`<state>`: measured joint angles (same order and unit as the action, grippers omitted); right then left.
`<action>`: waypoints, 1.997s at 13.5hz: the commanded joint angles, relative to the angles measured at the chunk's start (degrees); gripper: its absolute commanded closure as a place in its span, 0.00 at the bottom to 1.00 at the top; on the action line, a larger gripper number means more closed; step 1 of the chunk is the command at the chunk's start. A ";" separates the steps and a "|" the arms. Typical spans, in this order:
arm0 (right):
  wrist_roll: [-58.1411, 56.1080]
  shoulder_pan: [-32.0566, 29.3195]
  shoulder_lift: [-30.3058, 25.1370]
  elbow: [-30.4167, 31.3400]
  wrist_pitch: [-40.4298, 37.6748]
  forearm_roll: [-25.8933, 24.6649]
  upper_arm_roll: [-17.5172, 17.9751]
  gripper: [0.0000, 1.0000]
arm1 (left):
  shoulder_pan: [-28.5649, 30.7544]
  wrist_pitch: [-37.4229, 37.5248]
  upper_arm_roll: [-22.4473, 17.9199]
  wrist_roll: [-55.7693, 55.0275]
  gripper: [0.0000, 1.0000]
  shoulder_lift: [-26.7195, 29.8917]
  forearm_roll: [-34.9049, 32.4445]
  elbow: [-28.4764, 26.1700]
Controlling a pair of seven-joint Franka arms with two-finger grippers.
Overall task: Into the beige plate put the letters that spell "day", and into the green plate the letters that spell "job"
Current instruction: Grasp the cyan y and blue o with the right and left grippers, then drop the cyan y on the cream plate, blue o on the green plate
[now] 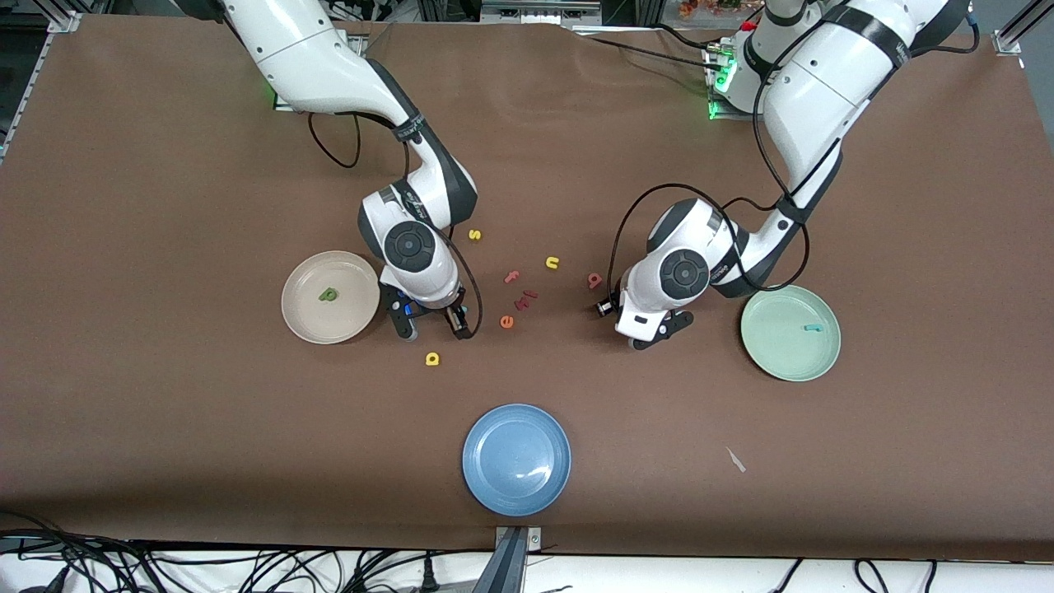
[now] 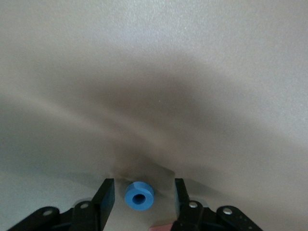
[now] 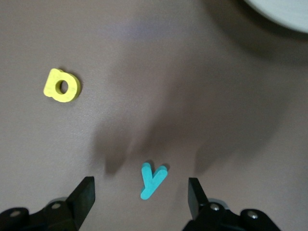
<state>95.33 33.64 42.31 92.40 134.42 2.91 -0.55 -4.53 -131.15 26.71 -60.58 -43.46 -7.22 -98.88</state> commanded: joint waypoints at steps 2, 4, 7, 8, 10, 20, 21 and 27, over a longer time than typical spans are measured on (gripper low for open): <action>0.47 0.19 2.25 -1.35 0.49 0.96 -0.24 0.24 | -0.66 0.02 -0.43 -1.56 0.48 -0.92 -1.57 1.32; 0.47 0.72 2.34 -1.17 0.76 0.96 -0.24 0.38 | -0.75 0.02 -0.43 -2.96 0.48 -1.01 -1.66 1.32; 0.12 0.98 2.43 -1.17 0.76 0.96 -0.24 0.71 | -1.10 0.02 -0.43 -3.49 0.52 -1.36 -1.66 1.23; -0.40 0.90 2.25 -1.26 0.50 0.70 -0.24 0.80 | -1.10 0.02 -0.43 -3.67 0.55 -1.45 -1.66 1.15; -1.19 0.46 1.55 -1.35 0.06 0.08 -0.59 0.81 | -1.10 0.11 -0.43 -3.76 0.60 -1.62 -1.66 1.15; -31.59 -0.07 -7.58 4.17 -18.05 1.05 -13.76 0.78 | 4.86 3.52 -0.25 3.16 0.95 4.34 -1.84 1.41; -33.00 -0.16 -8.37 6.19 -17.79 1.05 -14.29 0.78 | 7.66 5.97 -0.17 6.58 0.95 5.92 -1.84 1.41; -34.51 -0.16 -9.43 7.00 -17.17 1.14 -14.65 0.00 | 24.01 11.53 -0.60 31.63 0.95 7.87 -2.71 1.15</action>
<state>61.90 33.15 35.61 97.95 116.72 3.14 -15.59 16.19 -119.84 25.70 -34.61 -35.77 -7.90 -96.33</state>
